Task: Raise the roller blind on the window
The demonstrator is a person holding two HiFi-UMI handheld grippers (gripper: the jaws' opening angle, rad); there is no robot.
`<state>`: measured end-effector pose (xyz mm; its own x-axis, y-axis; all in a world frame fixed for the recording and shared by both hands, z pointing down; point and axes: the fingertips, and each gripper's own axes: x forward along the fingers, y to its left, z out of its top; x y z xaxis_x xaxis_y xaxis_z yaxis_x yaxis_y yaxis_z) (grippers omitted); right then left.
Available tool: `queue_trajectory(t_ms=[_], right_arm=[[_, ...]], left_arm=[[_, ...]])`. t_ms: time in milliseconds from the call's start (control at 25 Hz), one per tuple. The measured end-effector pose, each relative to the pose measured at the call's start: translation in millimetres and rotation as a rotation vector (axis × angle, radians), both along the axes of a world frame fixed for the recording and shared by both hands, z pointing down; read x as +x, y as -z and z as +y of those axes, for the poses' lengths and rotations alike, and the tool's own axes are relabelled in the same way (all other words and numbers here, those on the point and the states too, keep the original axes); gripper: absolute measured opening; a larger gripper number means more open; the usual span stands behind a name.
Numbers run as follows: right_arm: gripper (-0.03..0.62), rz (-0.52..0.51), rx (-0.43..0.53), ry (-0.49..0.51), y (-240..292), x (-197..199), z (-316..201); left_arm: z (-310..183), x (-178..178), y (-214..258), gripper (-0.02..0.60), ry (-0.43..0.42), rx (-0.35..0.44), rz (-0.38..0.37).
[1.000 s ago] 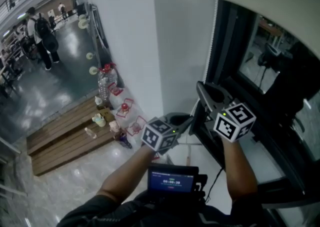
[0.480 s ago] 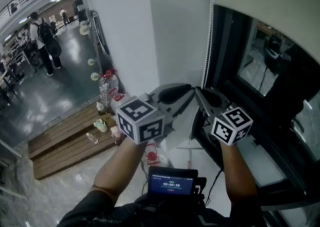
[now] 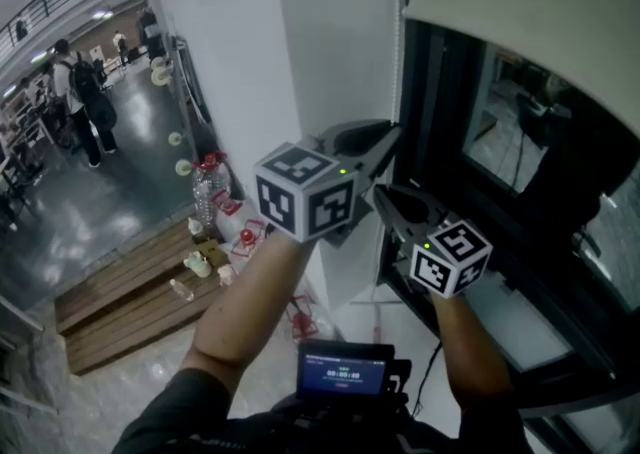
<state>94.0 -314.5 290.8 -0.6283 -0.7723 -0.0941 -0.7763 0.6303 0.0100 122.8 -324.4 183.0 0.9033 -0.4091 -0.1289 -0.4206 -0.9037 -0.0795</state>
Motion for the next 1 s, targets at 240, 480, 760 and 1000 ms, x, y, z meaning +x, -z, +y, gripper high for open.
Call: queue_trajectory(t_ms=[240, 480, 760, 1000], right_arm=[[0.006, -0.011, -0.001, 0.007, 1, -3, 1], [0.006, -0.002, -0.022, 0.022, -7, -10, 0], [0.006, 0.014, -0.109, 0.03, -48, -15, -4], [0.006, 0.027, -0.207, 0.019, -96, -14, -5]], left_arm=[[0, -4, -1, 0.012, -0.004, 0.036, 0.032], [3, -10, -8, 0.012, 0.039, 0.074, 0.026], [0, -16, -49, 0.012, 0.051, 0.013, 0.003], [-3, -16, -99, 0.011, 0.051, -0.079, -0.041]])
